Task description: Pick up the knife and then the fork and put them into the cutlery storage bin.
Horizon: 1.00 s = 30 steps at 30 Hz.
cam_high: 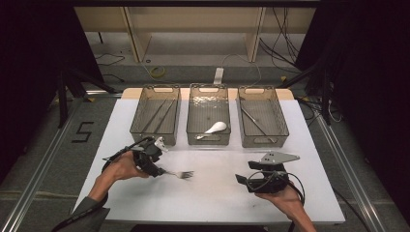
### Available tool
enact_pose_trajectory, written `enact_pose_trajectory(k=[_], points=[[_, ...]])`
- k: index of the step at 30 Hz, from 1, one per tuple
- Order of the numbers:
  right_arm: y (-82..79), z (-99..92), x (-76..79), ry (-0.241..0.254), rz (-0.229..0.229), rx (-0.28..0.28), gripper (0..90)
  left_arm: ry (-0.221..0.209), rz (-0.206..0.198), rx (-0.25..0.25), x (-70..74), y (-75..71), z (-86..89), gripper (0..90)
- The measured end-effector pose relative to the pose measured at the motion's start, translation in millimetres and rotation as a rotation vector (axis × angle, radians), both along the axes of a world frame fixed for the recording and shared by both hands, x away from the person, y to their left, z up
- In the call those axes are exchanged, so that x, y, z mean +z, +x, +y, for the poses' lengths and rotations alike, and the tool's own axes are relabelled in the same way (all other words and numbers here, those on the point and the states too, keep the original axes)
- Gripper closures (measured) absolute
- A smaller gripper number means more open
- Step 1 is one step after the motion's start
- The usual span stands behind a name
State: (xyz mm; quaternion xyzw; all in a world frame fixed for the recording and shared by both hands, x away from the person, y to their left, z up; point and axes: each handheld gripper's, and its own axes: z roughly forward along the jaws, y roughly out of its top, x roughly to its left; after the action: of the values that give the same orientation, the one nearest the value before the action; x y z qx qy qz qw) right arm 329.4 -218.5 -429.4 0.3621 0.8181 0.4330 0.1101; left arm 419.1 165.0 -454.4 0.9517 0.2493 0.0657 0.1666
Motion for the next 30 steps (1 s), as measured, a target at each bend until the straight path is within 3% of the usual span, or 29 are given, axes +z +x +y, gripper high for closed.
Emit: enact_pose_trajectory(k=[15, 25, 30], points=[[-7.5, 2.6, -3.0, 0.007, 0.009, 0.014, 29.3, 0.056, 0.039, -0.056, -8.7, 1.1, -7.6, 60.2], [-6.6, 3.1, -4.7, -0.008, 0.017, 0.015, 29.4, 0.075, 0.080, -0.058, -8.1, 0.8, -8.7, 66.7], [-6.7, 2.8, -4.4, -0.010, 0.017, 0.016, 29.6, 0.095, 0.089, -0.090, -7.5, -0.8, -10.5, 74.2]])
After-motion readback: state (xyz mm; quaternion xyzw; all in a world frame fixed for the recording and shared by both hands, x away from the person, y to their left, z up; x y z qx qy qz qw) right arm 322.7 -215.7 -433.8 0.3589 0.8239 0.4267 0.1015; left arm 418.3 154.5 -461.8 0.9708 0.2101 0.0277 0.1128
